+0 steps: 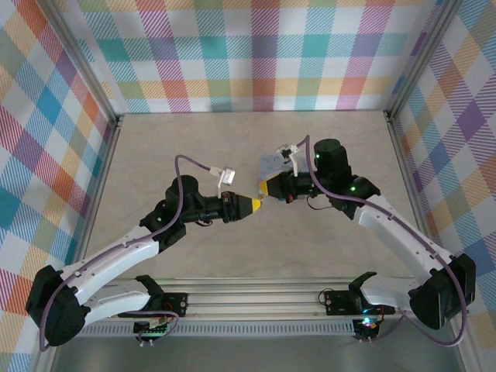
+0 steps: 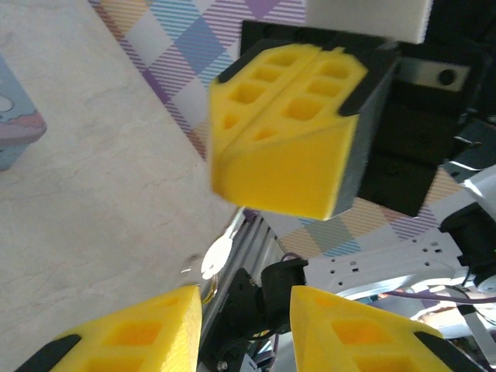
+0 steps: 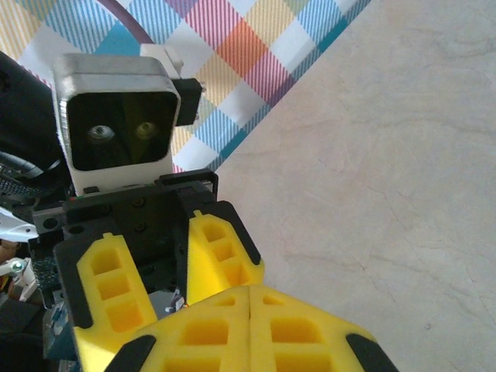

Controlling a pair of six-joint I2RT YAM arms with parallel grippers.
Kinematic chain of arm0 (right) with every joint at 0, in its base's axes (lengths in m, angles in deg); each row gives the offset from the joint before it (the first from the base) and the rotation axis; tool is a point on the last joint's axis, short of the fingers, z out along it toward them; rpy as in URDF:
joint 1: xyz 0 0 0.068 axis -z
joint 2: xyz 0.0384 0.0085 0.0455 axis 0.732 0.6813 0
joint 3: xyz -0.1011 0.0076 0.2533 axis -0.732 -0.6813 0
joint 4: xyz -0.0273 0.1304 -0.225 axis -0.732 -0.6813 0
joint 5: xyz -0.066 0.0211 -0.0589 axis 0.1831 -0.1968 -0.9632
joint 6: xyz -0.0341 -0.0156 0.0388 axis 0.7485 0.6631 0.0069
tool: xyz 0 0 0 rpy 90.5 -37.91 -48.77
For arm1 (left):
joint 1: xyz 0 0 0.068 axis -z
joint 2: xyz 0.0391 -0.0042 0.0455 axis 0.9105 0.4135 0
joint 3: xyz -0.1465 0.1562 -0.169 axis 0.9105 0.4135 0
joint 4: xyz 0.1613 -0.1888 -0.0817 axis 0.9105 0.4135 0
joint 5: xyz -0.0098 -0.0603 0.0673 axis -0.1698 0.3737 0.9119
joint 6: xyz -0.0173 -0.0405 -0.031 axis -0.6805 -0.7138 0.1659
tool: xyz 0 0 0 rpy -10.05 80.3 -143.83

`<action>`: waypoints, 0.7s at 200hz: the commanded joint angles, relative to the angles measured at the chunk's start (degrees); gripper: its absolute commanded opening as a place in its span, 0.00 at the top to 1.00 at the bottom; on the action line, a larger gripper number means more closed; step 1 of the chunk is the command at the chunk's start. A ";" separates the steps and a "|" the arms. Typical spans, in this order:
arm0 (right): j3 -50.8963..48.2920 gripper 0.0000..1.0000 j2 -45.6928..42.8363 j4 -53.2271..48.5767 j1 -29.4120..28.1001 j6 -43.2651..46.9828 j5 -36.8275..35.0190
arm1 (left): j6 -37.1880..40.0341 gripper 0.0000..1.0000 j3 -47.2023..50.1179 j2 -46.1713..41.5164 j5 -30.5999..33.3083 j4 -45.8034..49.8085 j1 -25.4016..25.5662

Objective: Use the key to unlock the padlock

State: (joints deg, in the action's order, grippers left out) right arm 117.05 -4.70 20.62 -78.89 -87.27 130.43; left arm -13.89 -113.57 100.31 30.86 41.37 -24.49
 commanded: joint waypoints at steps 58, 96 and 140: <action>0.64 1.00 1.21 0.73 0.37 0.88 4.85 | -0.09 0.68 -0.28 0.57 0.25 -3.55 -0.46; 0.26 1.00 0.65 -0.01 0.46 0.97 3.92 | 1.59 0.68 -0.25 -0.51 3.65 1.15 -0.64; 0.17 1.00 0.94 1.00 0.46 0.28 4.32 | 1.52 0.65 0.30 -0.95 4.44 1.28 -0.68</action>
State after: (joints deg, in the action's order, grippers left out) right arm 117.05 -3.08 20.66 -78.58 -87.03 133.38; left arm -13.58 -113.55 100.36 34.42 42.38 -24.62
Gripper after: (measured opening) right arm 0.067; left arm 0.337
